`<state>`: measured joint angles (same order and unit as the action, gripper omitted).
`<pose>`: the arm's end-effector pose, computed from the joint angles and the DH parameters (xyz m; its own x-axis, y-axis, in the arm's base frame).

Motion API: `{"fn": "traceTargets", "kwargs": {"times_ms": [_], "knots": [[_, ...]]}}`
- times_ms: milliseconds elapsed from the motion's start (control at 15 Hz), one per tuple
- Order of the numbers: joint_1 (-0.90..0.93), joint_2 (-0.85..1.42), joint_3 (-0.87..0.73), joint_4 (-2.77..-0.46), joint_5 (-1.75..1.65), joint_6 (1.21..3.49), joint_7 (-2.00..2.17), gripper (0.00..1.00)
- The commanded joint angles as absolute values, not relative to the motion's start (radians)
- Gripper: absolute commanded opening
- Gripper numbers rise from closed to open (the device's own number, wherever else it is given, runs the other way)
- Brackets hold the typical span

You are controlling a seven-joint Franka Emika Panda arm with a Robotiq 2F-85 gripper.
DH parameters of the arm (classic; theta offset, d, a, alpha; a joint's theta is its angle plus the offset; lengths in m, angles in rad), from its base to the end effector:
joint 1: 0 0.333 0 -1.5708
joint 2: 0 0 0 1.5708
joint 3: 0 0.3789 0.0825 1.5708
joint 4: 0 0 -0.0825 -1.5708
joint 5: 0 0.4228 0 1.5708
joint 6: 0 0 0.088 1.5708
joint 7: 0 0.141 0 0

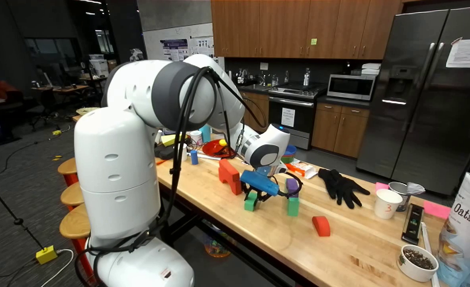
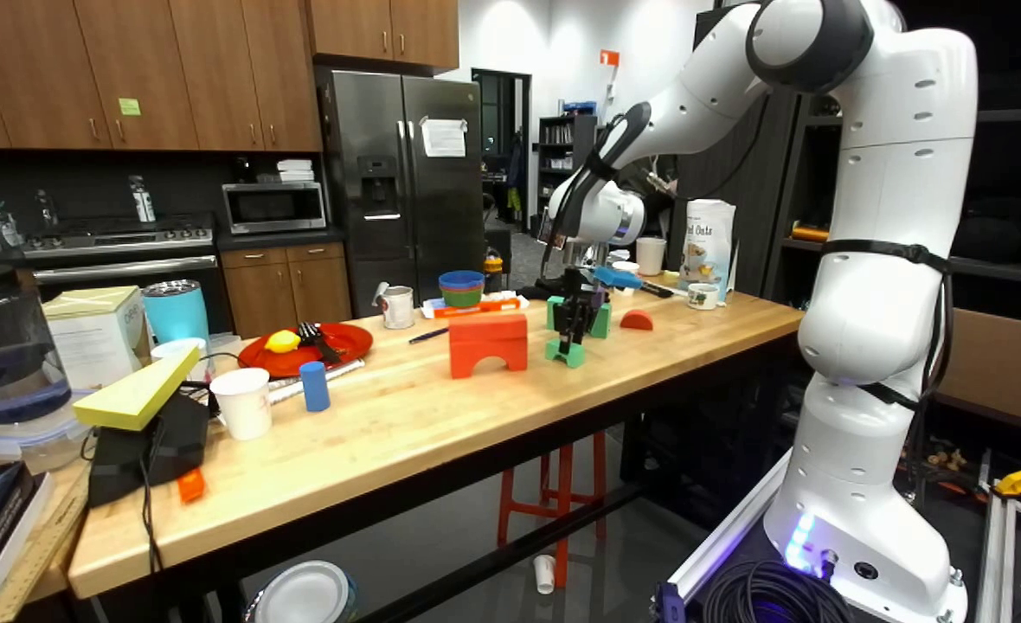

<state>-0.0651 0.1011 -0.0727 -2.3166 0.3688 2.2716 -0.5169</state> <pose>0.5287 -0.0549 0.2895 0.9917 0.1239 -0.0352 0.1088 -0.9518 -0.2869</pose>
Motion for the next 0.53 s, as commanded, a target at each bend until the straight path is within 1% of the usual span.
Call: {"fn": "traceTargets", "kwargs": {"times_ms": [0,467], "knots": [[-0.085,0.098,-0.069,-2.3,0.318,2.246,-0.484,0.16],[-0.121,-0.038,-0.109,-2.349,0.2,2.319,-0.414,0.16]]}}
